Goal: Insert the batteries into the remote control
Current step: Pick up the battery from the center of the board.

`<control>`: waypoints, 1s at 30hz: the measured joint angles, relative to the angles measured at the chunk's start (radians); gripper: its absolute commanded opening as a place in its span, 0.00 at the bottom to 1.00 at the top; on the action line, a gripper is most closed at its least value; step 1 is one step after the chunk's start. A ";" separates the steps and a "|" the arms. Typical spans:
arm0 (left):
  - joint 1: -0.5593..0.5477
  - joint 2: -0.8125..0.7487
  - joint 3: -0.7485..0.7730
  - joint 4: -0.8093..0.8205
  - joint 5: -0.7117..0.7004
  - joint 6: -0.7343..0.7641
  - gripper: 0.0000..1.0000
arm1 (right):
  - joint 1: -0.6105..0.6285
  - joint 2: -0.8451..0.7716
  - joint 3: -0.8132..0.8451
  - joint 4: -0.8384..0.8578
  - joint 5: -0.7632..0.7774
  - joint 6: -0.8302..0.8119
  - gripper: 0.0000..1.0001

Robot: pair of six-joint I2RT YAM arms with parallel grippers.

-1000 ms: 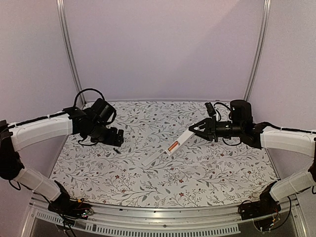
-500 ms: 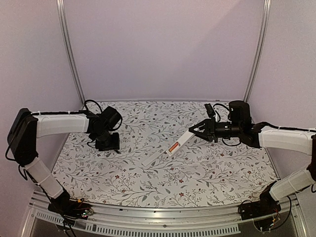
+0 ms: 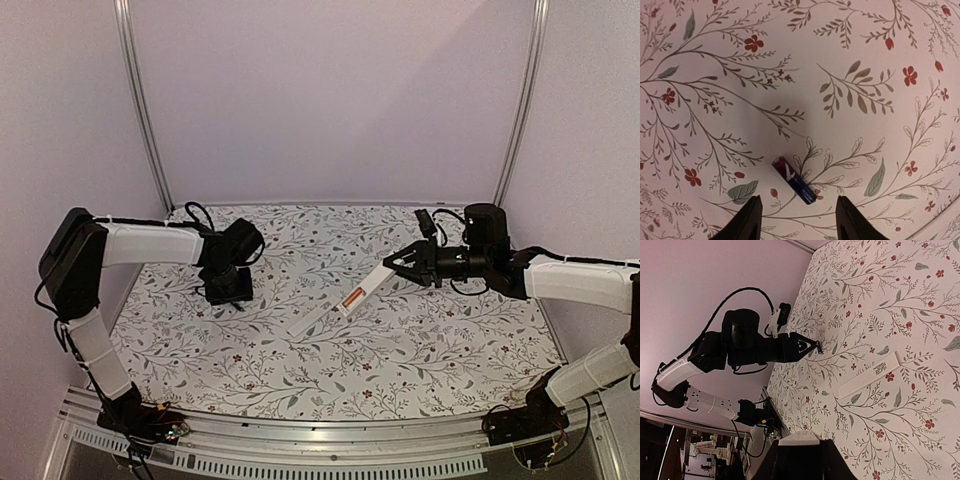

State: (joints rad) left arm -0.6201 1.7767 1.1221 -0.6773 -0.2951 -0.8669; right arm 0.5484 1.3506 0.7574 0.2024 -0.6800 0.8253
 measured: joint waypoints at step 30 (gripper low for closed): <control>-0.021 0.106 0.009 0.052 -0.029 0.054 0.00 | -0.007 0.042 0.000 0.000 -0.014 -0.013 0.00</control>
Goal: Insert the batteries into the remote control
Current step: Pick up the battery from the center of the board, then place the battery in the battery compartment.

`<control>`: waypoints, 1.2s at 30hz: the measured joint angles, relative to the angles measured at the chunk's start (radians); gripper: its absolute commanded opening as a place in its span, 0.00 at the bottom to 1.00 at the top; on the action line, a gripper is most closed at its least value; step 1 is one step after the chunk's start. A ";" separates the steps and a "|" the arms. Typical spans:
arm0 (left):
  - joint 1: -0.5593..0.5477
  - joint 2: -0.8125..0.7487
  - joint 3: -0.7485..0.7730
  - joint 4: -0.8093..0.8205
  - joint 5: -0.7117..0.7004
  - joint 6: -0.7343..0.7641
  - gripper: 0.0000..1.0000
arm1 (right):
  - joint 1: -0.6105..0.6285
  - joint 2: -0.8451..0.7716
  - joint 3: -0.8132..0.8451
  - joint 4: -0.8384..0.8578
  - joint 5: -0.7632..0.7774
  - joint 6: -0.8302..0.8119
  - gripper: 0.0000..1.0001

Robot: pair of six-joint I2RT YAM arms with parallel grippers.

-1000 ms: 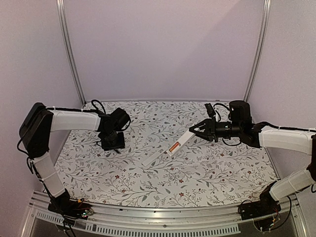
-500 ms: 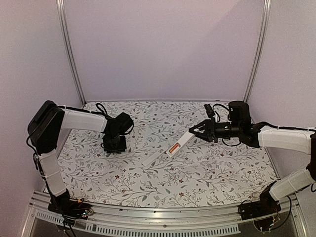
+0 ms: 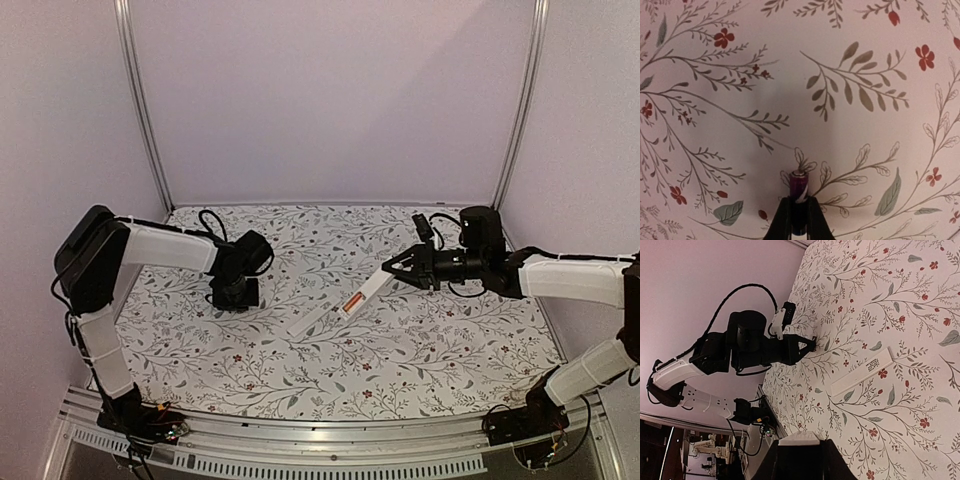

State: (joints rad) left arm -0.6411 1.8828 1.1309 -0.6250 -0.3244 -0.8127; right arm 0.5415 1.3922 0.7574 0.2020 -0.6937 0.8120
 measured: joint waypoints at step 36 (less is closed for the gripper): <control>-0.398 -0.370 0.168 -0.238 0.543 0.515 0.00 | 0.188 0.261 -0.089 0.544 -0.007 0.277 0.00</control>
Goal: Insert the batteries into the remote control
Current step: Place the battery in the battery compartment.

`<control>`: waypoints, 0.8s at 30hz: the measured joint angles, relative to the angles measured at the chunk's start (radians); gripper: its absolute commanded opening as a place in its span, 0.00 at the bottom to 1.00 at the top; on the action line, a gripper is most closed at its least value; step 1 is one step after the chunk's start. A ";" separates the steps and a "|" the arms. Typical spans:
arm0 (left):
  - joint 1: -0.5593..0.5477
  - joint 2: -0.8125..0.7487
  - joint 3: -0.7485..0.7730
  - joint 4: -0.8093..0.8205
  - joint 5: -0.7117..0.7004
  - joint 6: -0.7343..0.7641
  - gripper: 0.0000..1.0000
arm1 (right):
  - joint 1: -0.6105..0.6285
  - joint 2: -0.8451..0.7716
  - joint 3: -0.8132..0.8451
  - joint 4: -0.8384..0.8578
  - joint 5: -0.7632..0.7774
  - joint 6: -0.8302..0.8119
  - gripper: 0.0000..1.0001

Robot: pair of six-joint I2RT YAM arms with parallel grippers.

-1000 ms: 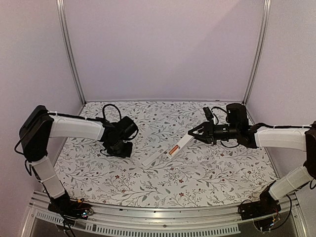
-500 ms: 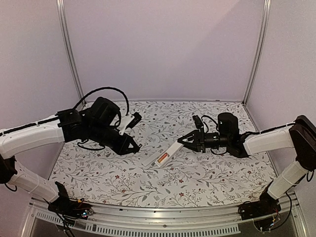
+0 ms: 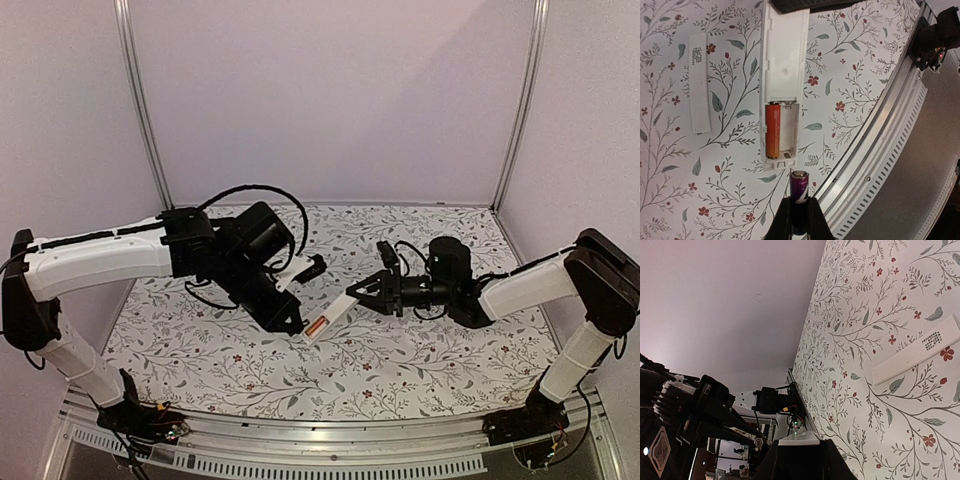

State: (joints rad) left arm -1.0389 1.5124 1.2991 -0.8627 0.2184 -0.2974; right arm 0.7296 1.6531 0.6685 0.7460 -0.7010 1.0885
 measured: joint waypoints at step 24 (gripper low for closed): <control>-0.034 0.140 0.088 -0.061 -0.097 0.015 0.00 | 0.036 0.005 0.000 0.051 0.042 0.064 0.00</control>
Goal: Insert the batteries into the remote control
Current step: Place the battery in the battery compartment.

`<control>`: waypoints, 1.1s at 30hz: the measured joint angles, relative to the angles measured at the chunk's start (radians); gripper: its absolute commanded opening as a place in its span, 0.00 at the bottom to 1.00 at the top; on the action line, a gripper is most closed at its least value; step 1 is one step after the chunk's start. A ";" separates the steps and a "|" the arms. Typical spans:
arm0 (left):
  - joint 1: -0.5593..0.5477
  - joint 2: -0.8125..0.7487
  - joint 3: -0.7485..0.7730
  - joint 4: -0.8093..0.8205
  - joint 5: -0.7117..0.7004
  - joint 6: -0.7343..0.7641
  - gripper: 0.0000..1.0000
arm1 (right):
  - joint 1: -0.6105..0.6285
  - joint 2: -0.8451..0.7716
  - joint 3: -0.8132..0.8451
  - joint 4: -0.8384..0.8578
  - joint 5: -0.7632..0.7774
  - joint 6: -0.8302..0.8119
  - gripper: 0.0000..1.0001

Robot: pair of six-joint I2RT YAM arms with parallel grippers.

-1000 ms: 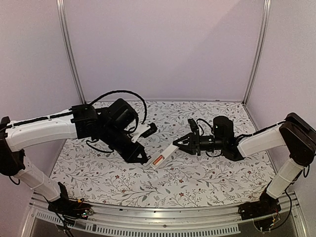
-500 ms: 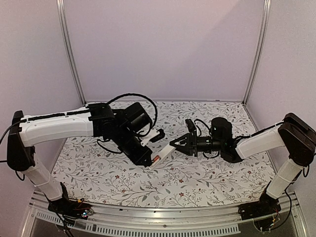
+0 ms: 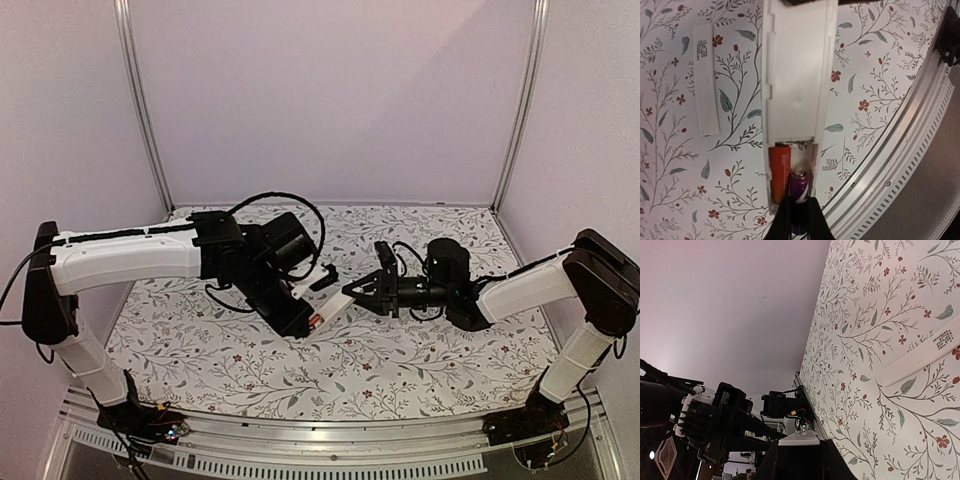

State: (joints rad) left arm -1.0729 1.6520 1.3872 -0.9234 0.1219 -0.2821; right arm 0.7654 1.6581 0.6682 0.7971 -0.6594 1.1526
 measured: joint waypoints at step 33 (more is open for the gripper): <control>-0.002 0.039 0.048 -0.006 -0.074 -0.015 0.23 | 0.000 0.025 -0.001 0.042 0.023 0.023 0.00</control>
State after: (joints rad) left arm -1.0748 1.6913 1.4357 -0.9291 0.0475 -0.2970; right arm 0.7658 1.6829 0.6670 0.8391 -0.6369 1.1751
